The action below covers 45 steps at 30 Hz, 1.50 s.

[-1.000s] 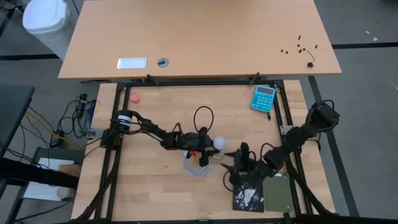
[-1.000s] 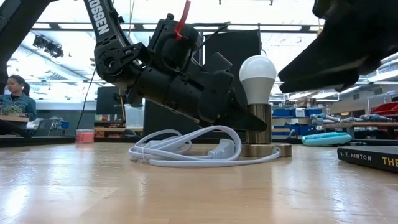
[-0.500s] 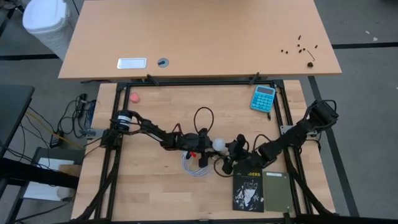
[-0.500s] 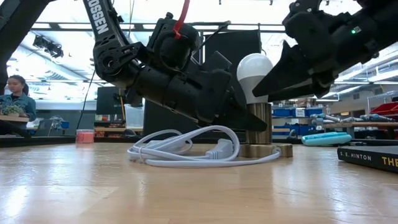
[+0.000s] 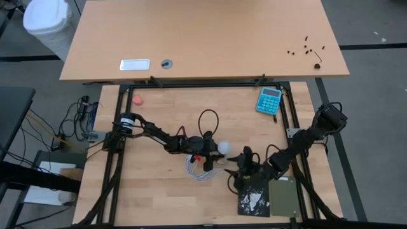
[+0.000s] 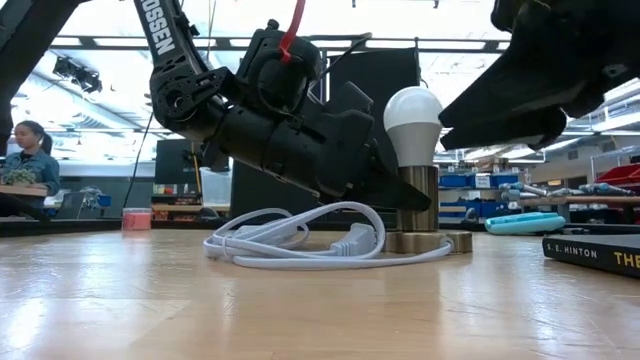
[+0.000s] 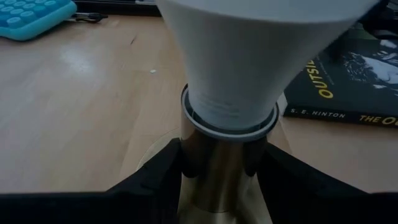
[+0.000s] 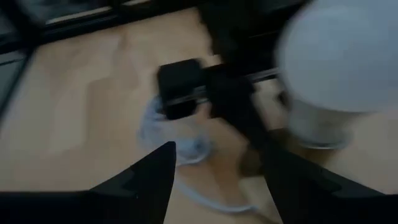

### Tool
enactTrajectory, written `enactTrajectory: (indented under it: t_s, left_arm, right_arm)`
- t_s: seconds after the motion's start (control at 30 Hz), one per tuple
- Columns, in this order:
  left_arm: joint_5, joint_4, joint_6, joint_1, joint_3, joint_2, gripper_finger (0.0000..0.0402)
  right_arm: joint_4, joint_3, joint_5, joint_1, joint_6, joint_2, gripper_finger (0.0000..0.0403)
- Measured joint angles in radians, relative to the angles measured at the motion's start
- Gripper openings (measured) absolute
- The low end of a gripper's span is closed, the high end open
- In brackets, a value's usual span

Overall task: Screw lightbulb
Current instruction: Insert the white lightbulb into the silver lamp

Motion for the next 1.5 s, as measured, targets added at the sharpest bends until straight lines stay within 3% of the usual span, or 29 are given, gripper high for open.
enactTrajectory:
  t_s: [0.13, 0.33, 0.57, 0.83, 0.93, 1.13, 1.27, 1.5]
  left_arm:
    - [0.000, 0.000, -0.004, 0.000, 0.000, 0.000, 0.0184]
    - [0.002, 0.000, -0.004, 0.000, 0.000, 0.000, 0.0184]
    - [0.007, 0.000, -0.003, -0.001, 0.000, -0.001, 0.0184]
    - [0.009, -0.001, -0.005, -0.002, 0.001, -0.001, 0.0184]
    - [0.001, 0.001, -0.006, 0.000, 0.001, 0.000, 0.0184]
    - [-0.001, 0.000, -0.006, 0.000, 0.001, 0.000, 0.0184]
    - [0.000, 0.001, -0.007, 0.000, 0.001, 0.000, 0.0184]
    - [0.004, 0.000, -0.007, 0.000, 0.000, -0.001, 0.0184]
  right_arm:
    - [-0.092, 0.000, 0.111, -0.027, 0.099, 0.000, 0.0245]
    - [-0.091, 0.000, 0.108, -0.094, 0.071, 0.000, 0.0245]
    - [-0.034, -0.001, -0.002, -0.123, 0.009, 0.000, 0.0245]
    - [-0.003, 0.000, -0.049, -0.032, 0.063, 0.000, 0.0245]
    - [0.033, 0.000, -0.077, 0.005, 0.007, 0.000, 0.0245]
    - [-0.099, 0.000, 0.168, 0.008, 0.109, 0.000, 0.0240]
    - [-0.123, -0.001, 0.128, -0.048, 0.139, 0.000, 0.0237]
    - [-0.068, -0.001, 0.036, -0.114, 0.039, 0.000, 0.0235]
